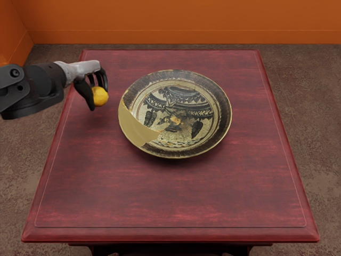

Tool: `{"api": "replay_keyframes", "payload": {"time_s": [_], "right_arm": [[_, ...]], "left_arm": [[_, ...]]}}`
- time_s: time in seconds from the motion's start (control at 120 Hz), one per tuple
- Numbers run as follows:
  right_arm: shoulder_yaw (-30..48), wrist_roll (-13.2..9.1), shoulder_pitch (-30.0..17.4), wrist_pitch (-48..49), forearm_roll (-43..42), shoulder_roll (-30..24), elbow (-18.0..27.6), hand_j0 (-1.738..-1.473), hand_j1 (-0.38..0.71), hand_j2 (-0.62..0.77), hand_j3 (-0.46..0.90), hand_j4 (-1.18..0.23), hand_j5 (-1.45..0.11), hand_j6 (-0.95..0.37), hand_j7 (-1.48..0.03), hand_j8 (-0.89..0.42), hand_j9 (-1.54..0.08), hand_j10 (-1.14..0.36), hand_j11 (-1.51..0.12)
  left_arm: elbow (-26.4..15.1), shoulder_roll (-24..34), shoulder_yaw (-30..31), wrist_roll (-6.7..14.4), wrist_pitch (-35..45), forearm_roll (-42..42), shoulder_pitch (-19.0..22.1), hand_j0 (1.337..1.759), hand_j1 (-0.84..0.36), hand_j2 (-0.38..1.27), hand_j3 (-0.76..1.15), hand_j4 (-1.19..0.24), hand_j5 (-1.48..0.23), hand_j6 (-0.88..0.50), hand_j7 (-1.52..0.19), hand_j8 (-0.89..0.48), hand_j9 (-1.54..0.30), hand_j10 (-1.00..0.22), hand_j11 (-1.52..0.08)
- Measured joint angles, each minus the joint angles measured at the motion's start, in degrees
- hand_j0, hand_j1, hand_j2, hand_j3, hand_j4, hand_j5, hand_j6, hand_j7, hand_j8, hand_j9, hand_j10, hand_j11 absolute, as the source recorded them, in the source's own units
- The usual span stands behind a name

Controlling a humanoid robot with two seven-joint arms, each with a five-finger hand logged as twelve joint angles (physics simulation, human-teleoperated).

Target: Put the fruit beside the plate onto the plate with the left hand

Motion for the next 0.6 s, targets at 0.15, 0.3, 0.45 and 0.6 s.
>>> {"api": "replay_keyframes", "payload": {"time_s": [0.15,0.3,0.45,0.6], "right_arm": [[0.0,0.0,0.0,0.0,0.0,0.0,0.0,-1.658,-0.35,0.0,0.0,0.0,0.0,0.0,0.0,0.0,0.0,0.0,0.0],[0.0,0.0,0.0,0.0,0.1,0.0,0.0,-1.658,-0.35,0.0,0.0,0.0,0.0,0.0,0.0,0.0,0.0,0.0,0.0],[0.0,0.0,0.0,0.0,0.1,0.0,0.0,-1.658,-0.35,0.0,0.0,0.0,0.0,0.0,0.0,0.0,0.0,0.0,0.0],[0.0,0.0,-0.1,0.0,0.1,0.0,0.0,-1.658,-0.35,0.0,0.0,0.0,0.0,0.0,0.0,0.0,0.0,0.0,0.0]], "left_arm": [[-0.2,-2.5,-2.2,0.0,-1.5,-1.5,-0.8,1.656,-0.34,0.61,0.0,-0.72,-0.99,-0.49,-0.95,-0.56,-0.96,-0.72,-0.96],[-0.1,-5.1,-3.0,0.0,-1.9,-2.3,-1.3,1.656,-0.35,0.64,0.0,-0.71,-0.98,-0.49,-0.96,-0.56,-0.96,-0.72,-0.96],[0.2,-8.1,-3.2,0.0,-2.0,-2.5,-1.6,1.656,-0.35,0.65,0.0,-0.71,-0.98,-0.49,-0.95,-0.57,-0.96,-0.72,-0.96],[1.7,-11.5,-3.3,0.0,-2.0,-2.7,-1.3,1.657,-0.38,0.7,0.0,-0.71,-0.98,-0.48,-0.96,-0.55,-0.96,-0.72,-0.96]]}}
